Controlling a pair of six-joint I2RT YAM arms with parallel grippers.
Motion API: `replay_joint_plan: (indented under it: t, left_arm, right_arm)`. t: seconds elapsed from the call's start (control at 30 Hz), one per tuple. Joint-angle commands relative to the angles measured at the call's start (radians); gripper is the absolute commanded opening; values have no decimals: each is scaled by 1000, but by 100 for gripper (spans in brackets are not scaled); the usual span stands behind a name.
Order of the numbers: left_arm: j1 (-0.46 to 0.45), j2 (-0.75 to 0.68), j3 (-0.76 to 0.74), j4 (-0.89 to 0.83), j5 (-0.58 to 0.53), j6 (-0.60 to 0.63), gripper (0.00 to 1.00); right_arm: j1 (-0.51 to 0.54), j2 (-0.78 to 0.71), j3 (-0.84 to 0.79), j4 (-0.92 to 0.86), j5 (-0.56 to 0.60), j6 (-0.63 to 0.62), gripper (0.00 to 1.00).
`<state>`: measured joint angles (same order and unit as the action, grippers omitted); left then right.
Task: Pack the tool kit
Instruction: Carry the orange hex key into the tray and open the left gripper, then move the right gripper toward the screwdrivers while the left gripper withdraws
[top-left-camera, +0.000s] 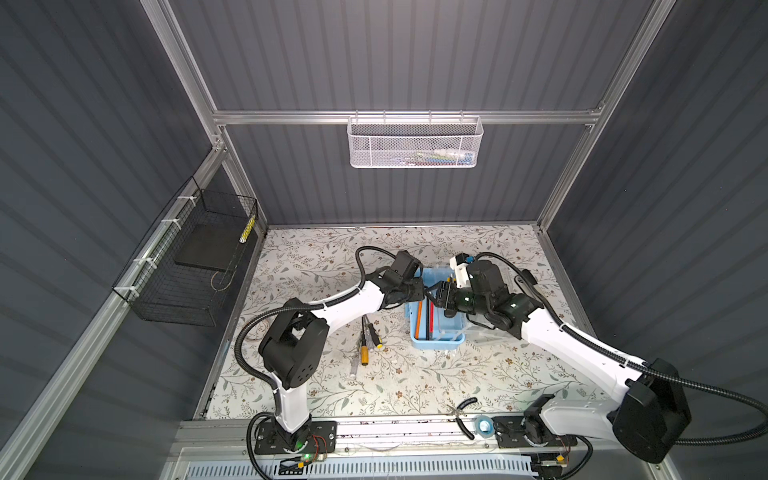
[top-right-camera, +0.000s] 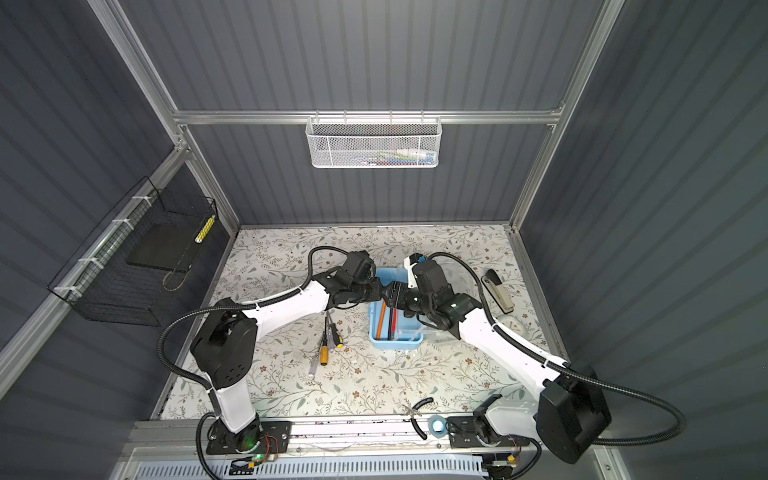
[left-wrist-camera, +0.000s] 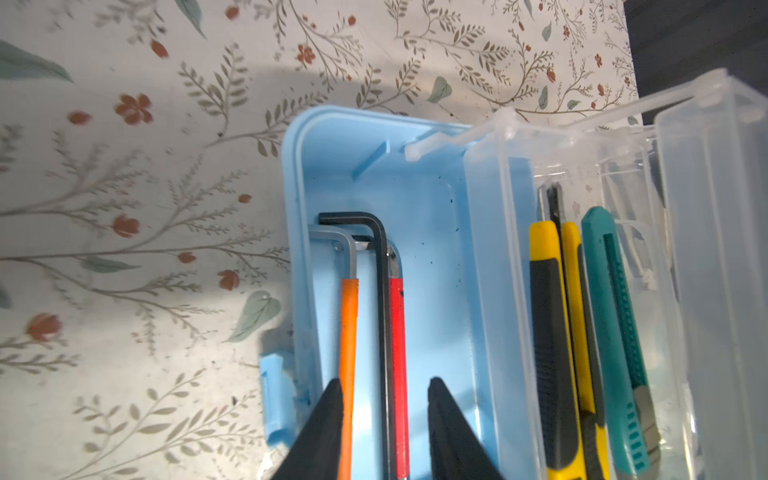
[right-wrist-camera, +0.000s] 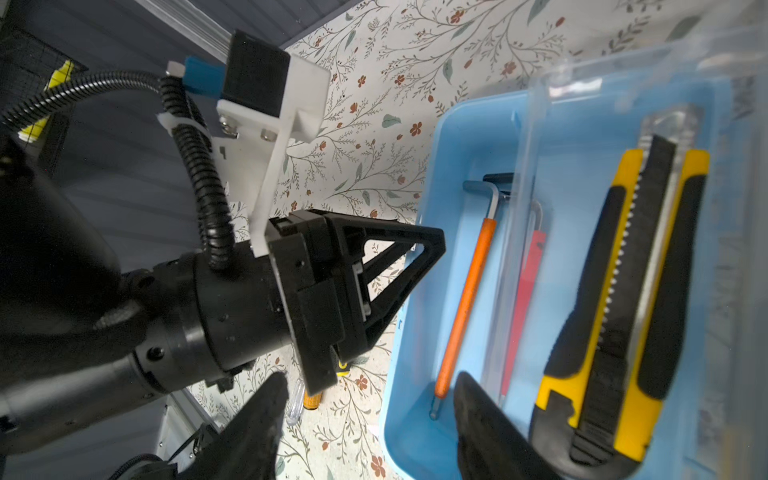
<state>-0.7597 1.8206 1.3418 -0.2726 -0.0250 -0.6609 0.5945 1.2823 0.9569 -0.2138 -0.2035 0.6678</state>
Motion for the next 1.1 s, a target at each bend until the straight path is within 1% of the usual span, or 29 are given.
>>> replay_joint_plan:
  t: [0.0,0.1,0.2,0.27,0.33,0.4,0.5,0.57,0.7,0.9,1.07]
  left_arm:
    - [13,-115,-45,-52,-101,72,38]
    - [71,-197,-133,-56,-118,78,40]
    - [201,-287,-258,-22,-34,36,41]
    - [262,-347,-324,-16,-16,32,42]
    - [283,-385,-350,-43,-48,56,44]
    - [310,-411,-380,-58,-54,65,45]
    - [373,-444,-446,-41,-6,47,46]
    - [411,-462,-487,-20,32,34,46]
    - [453,-471,-535,14,101,8,47]
    - [492,-442,-584,105,174,-20,47]
    - [502,-418,-593,164,215,-34,46]
  right_arm:
    - [27,22,85,-108,22,-74,62]
    - [68,58,128,-138,51,-88,60]
    - [131,117,196,-191,89,-133,59]
    - [181,170,251,-243,115,-176,59]
    - [230,218,297,-283,134,-212,59]
    - [269,269,341,-319,139,-240,59]
    - [314,359,404,-370,117,-272,57]
    - [338,423,444,-403,103,-285,53]
    - [369,515,484,-412,88,-298,47]
    - [384,621,527,-412,76,-304,46]
    - [384,687,547,-404,72,-316,47]
